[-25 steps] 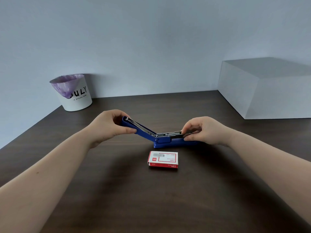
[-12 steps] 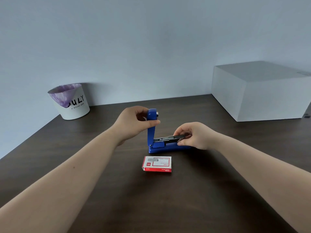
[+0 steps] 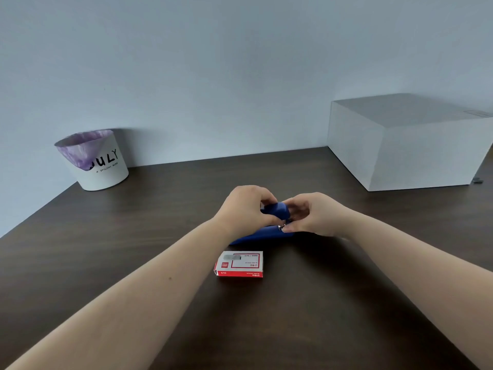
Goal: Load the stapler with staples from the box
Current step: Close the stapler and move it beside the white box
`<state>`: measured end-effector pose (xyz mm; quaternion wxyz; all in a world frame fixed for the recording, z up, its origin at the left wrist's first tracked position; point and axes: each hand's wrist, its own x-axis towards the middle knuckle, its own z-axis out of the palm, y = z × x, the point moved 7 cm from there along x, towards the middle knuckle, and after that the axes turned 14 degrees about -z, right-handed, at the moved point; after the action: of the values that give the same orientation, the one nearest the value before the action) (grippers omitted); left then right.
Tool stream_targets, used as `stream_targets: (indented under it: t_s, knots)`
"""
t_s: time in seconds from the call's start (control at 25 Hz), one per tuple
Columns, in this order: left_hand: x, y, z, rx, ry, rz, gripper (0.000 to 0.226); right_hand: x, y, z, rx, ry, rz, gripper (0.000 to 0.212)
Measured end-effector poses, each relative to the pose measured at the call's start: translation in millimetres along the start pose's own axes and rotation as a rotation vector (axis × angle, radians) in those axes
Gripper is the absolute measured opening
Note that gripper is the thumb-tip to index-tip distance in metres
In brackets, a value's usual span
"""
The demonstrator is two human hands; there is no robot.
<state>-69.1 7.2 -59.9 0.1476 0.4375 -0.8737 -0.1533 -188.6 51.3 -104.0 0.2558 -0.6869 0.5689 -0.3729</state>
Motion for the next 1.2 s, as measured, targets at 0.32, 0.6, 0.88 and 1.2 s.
stream_targets:
  t_s: [0.32,0.6,0.88,1.2]
  knots:
    - [1.7,-17.1,-23.7,-0.076,0.059,-0.049,0.037,2.2,-28.4,5.7,-0.2,-0.045,-0.066,0.041]
    - [-9.5,-95.1,-47.2,0.062,0.198,-0.323,0.021,14.8,-76.9,32.9,-0.803,0.124,-0.009,0.045]
    - [-17.5,-119.9,-55.1,0.1,0.213,-0.363,0.018,40.7,-46.8,22.6,-0.706,0.065,0.145,0.033]
    - [0.4,-124.6,-38.7,0.065,0.199,-0.354,0.021,48.0,-1.7,-10.2,-0.58,0.189,0.197,0.042]
